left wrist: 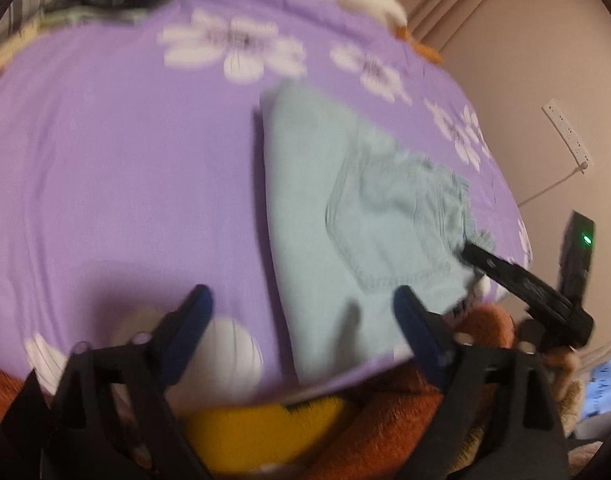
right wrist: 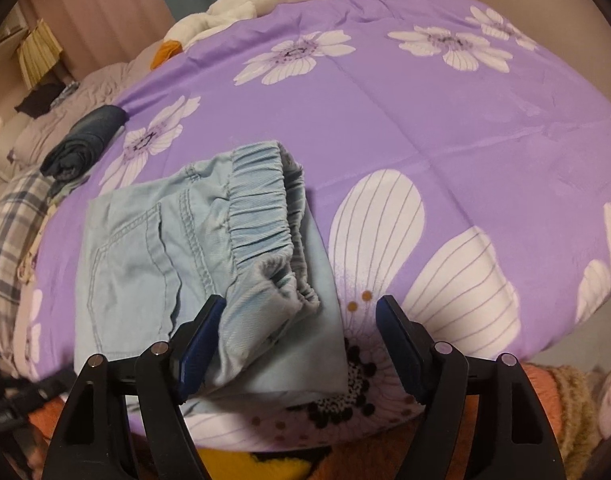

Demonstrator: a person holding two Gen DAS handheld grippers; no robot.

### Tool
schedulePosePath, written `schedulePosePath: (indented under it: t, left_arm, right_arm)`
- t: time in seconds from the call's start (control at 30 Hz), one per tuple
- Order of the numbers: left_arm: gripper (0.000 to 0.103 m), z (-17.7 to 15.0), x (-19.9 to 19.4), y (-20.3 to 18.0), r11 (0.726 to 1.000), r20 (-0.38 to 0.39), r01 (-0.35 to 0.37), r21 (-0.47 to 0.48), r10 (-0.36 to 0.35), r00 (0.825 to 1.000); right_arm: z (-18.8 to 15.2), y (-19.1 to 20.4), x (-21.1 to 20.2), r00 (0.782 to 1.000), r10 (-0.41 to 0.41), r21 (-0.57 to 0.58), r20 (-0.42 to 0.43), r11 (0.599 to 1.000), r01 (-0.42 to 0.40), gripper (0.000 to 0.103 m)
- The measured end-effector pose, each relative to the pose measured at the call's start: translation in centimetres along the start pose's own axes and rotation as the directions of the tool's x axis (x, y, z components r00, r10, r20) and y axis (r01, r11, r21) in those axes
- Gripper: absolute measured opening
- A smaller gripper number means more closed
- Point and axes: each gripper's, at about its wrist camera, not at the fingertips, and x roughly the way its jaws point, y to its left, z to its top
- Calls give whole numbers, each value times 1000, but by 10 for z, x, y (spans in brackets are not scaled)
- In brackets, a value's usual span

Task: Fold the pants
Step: 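Fold the waistband over with the right tool while the left tool pins the jeans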

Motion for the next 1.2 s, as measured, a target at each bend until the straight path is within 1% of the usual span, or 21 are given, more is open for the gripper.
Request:
schedulePosePath:
  t: [0.07,0.1,0.13,0.23,0.27,0.3,0.37,0.43,0.47,0.57,0.67,0.8,0.83,0.87,0.9,0.93,0.97,1.0,1.03,1.13,1.2]
  left_arm:
    - [99,10,5,-1,1000,14,4,15,-4,1000]
    - [99,13,10,0,1000,2,17,16,-17,1000]
    - [99,18,19,0,1000,-24,26,11,-26,999]
    - [97,27,35,3,1000,-58,20,9,-20,998]
    - [96,29,43,1,1000,-75,19,13,-18,997]
    - [93,30,45,0,1000,-85,26,16,-24,996]
    - [87,31,56,0,999,-121,45,4,-44,992]
    - [86,31,60,-2,1000,-119,21,11,-20,993]
    - [86,30,60,-6,999,-112,9,34,-5,994]
    - [86,28,65,-13,996,-109,-26,82,35,993]
    - [85,28,67,-13,995,-103,-37,96,47,994]
    - [66,31,68,-12,996,-91,-36,88,44,995]
    - [62,32,69,-11,996,-91,-24,83,32,995]
    - [61,32,69,-11,997,-91,-18,77,25,996]
    - [56,32,70,-11,997,-88,-17,72,24,996]
    - [49,32,69,-12,997,-87,-17,73,23,996]
    - [46,31,69,-13,996,-83,-23,82,30,996]
    - [38,31,67,-16,995,-83,-23,92,31,996]
    - [33,31,66,-18,994,-81,-22,106,31,996]
    - [29,32,60,-22,994,-68,-26,104,33,997]
    - [28,33,54,-26,993,-56,-32,112,39,998]
  right_arm:
    - [2,-1,-8,998,52,0,28,999,-52,83]
    - [5,-4,-12,993,105,8,47,994,-105,92]
    - [7,-5,-12,990,127,11,52,992,-128,96]
    - [16,-10,-4,981,191,24,35,981,-192,96]
    - [19,-15,4,965,262,45,13,964,-263,96]
    - [20,-18,10,956,294,69,-11,954,-292,96]
    - [21,-26,23,950,309,109,-52,947,-302,96]
    - [22,-31,37,949,301,124,-88,949,-290,96]
    - [23,-33,44,944,313,135,-108,945,-297,96]
    - [25,-26,44,939,327,99,-108,943,-317,96]
    - [29,-21,54,920,372,99,-122,927,-362,96]
    - [33,-7,60,911,389,56,-139,921,-385,95]
    - [33,-4,61,913,383,39,-143,924,-381,91]
    - [32,0,60,917,370,14,-148,928,-373,89]
    - [30,7,60,928,343,-20,-147,937,-349,86]
    - [28,8,60,936,322,-40,-144,943,-330,79]
    - [27,11,59,945,295,-61,-140,950,-305,75]
    - [26,14,57,952,275,-78,-134,955,-287,67]
    - [24,15,55,954,270,-88,-128,955,-282,60]
    - [24,11,47,949,295,-53,-109,952,-302,45]
    - [25,10,40,944,318,-45,-92,945,-323,41]
